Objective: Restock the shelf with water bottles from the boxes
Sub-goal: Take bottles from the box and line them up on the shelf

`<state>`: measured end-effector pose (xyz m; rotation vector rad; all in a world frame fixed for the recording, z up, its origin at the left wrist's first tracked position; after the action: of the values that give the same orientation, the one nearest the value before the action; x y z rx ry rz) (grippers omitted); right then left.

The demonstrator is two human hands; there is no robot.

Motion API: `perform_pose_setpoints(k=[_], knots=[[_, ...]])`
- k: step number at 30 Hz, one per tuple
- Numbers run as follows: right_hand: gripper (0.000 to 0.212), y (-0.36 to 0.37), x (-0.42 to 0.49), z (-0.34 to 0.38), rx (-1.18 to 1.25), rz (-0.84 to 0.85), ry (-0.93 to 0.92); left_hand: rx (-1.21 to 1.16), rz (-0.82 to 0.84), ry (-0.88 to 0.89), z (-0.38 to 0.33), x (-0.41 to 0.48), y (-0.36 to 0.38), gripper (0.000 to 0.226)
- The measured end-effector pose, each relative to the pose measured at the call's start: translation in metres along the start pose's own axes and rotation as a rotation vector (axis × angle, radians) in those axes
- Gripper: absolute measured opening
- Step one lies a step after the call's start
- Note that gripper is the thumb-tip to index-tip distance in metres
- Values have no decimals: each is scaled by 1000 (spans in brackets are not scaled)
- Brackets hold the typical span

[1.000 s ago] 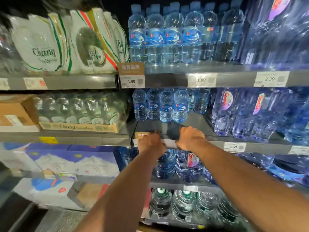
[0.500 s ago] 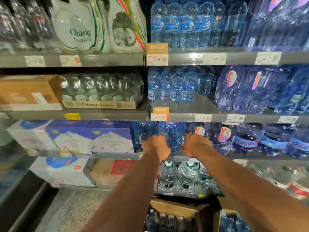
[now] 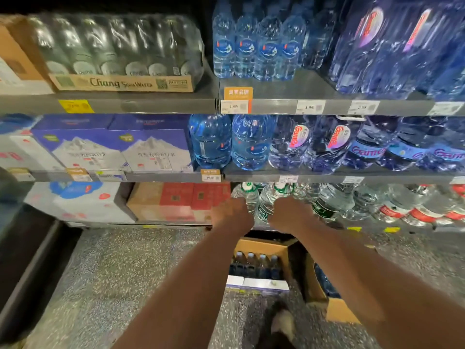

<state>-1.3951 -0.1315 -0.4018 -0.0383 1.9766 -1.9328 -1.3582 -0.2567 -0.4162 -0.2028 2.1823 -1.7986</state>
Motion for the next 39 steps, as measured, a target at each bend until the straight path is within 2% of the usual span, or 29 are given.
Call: perform_pose_setpoints(k=[6,10,17,21,27,30,33,36,39], knots=[[24,58,29,-3,43,108,-8,5,82,-1,-2,18,50,31],[24,94,66,-9,77,166,-10,-7,184,-72,-2,41,80,35],[40,182,125,-27,184,396,48,10,306,-133,-6,72,153,42],[32,243,131,-34,188,367,50,-64,381,-181,5,78,220,35],[20,375,138,-47,238,505,212,-93,440,-224,37,103,338,35],[19,438,137,-63,248,511,314,-190,513,-280,42,112,412,37],[11,506,144,-80,225,483,371,-256,567,-251,36,116,492,37],[33,570,155,-101,249,444,497,-338,600,-220,21,110,566,39],[40,630,162,-118,322,481,618,-440,621,-304,10,106,627,34]])
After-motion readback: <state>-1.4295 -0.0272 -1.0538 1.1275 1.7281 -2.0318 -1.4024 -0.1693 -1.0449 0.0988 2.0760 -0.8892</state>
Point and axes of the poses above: each hand's wrist, its own x-axis towards the middle knuckle, its own y-axis out of the palm, z = x × y, the point moved 6 cm from there along x, towards the middle knuckle, and after that the axes turned 12 degrees about -z, right-handed, at the moved point
